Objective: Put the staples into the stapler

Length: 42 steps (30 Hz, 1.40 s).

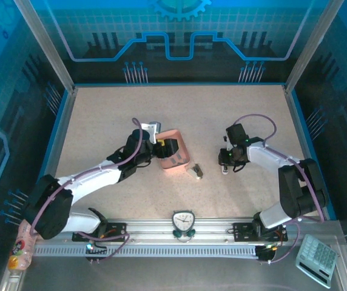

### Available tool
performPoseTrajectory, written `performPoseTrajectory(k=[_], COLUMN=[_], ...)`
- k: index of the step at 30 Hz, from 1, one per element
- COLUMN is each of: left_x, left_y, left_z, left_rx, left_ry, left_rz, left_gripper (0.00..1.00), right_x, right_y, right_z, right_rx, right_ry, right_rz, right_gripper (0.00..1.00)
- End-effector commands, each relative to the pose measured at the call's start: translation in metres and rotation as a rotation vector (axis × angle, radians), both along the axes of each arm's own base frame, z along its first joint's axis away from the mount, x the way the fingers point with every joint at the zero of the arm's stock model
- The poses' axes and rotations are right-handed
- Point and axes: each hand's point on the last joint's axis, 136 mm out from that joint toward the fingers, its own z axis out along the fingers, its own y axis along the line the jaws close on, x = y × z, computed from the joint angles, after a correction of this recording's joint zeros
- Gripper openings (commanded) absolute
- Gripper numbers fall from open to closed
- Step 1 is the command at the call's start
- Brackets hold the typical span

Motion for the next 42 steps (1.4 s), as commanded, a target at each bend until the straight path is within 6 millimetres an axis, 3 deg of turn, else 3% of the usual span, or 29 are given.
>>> performPoseTrajectory(k=[1, 5, 9, 13, 15, 20, 25, 29, 36, 42], left_x=[0.002, 0.005, 0.008, 0.010, 0.011, 0.008, -0.003, -0.001, 0.010, 0.012], left_y=[0.014, 0.023, 0.033, 0.039, 0.043, 0.048, 0.047, 0.051, 0.055, 0.056], left_z=[0.006, 0.018, 0.025, 0.028, 0.027, 0.023, 0.024, 0.018, 0.005, 0.006], left_rx=[0.059, 0.052, 0.062, 0.064, 0.067, 0.071, 0.091, 0.096, 0.001, -0.005], left_ry=[-0.039, -0.076, -0.095, -0.063, -0.031, 0.044, 0.108, 0.118, 0.174, 0.176], left_rz=[0.011, 0.022, 0.021, 0.005, 0.002, -0.015, -0.091, -0.091, -0.059, -0.057], left_gripper=[0.79, 0.79, 0.80, 0.84, 0.84, 0.85, 0.85, 0.85, 0.84, 0.84], right_x=[0.001, 0.001, 0.002, -0.006, -0.002, -0.020, -0.038, -0.045, -0.050, -0.052], right_y=[-0.004, -0.003, 0.000, 0.000, 0.003, 0.013, 0.062, 0.089, 0.126, 0.138], right_z=[-0.006, -0.008, -0.002, 0.011, 0.032, 0.076, 0.102, 0.094, 0.056, 0.024], right_rx=[-0.010, -0.011, -0.018, -0.043, -0.051, -0.106, -0.004, -0.038, -0.086, -0.119], right_ry=[0.018, 0.029, 0.023, 0.017, -0.031, -0.119, -0.212, -0.192, -0.071, 0.023], right_rz=[-0.002, 0.001, 0.018, 0.031, 0.033, 0.080, 0.271, 0.420, 0.595, 0.648], right_gripper=[0.30, 0.33, 0.48, 0.53, 0.53, 0.54, 0.57, 0.63, 0.73, 0.75])
